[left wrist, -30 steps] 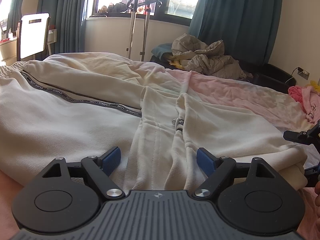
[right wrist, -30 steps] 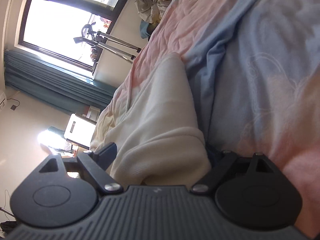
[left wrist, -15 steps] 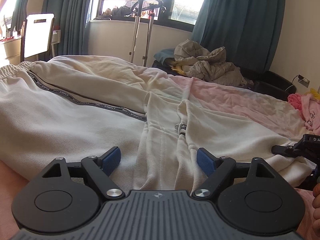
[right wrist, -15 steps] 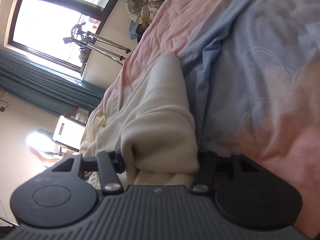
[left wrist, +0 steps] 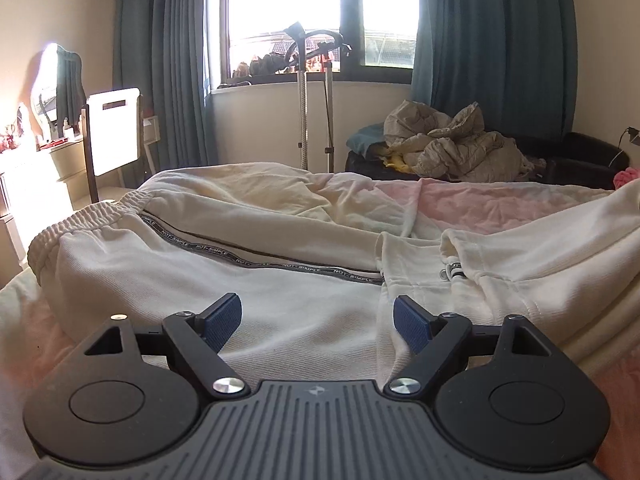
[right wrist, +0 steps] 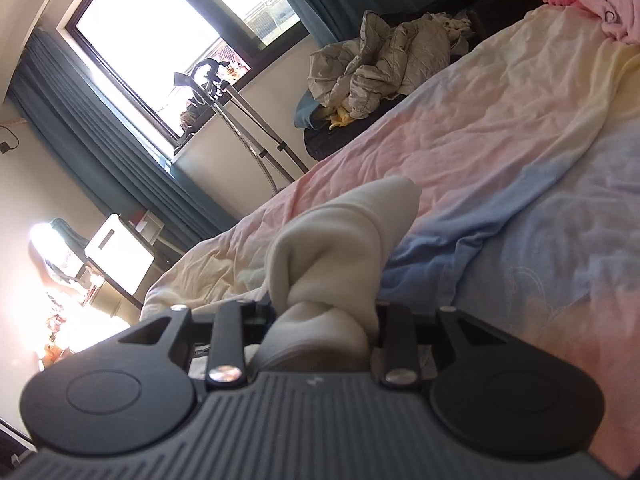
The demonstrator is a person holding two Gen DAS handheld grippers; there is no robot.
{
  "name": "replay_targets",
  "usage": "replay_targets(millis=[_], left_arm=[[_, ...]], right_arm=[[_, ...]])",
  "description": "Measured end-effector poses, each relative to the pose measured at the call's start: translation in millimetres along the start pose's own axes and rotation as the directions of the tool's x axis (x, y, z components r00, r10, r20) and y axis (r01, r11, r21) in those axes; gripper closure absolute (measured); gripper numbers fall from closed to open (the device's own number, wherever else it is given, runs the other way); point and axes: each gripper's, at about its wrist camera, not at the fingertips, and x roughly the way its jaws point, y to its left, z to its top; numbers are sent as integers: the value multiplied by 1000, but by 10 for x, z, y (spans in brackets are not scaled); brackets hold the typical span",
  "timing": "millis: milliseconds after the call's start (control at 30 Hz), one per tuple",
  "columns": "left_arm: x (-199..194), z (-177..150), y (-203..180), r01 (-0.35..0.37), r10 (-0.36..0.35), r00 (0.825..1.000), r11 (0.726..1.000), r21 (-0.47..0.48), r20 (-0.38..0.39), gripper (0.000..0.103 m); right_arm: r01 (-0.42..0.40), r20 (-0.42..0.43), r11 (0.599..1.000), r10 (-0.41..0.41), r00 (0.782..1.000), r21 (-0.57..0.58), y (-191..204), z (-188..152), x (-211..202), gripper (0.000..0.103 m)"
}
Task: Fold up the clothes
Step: 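Lift the leg end with the right gripper and fold it over the pants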
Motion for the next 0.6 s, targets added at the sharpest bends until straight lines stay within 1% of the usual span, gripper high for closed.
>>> replay_targets(millis=[67, 167, 300, 400, 433, 500, 600], left_arm=[[5, 19, -164, 38, -37, 999, 998, 44, -9, 17], [34, 39, -541, 87, -84, 996, 990, 115, -27, 17], [105, 91, -1145, 172, -167, 985, 974, 149, -41, 16], [143, 127, -1633, 240, -235, 971, 955, 175, -51, 15], [202, 65, -1763, 259, -254, 966, 949, 179, -55, 15], [223, 59, -2044, 298, -290, 954, 936, 189, -68, 15], [250, 63, -2298, 337, -321, 941, 916, 216, -109, 15]], right_arm=[[-1, 42, 1000, 2, 999, -22, -5, 99, -148, 70], [-2, 99, 1000, 4, 995, -17, -96, 216, -367, 70], [23, 192, 1000, -20, 981, -12, -251, 366, -687, 70], [65, 275, 998, -65, 959, 8, -420, 487, -948, 70], [79, 301, 997, -81, 950, 19, -478, 527, -1029, 70], [109, 347, 994, -109, 932, 20, -573, 587, -1140, 70], [154, 394, 988, -143, 908, 4, -715, 622, -1200, 70]])
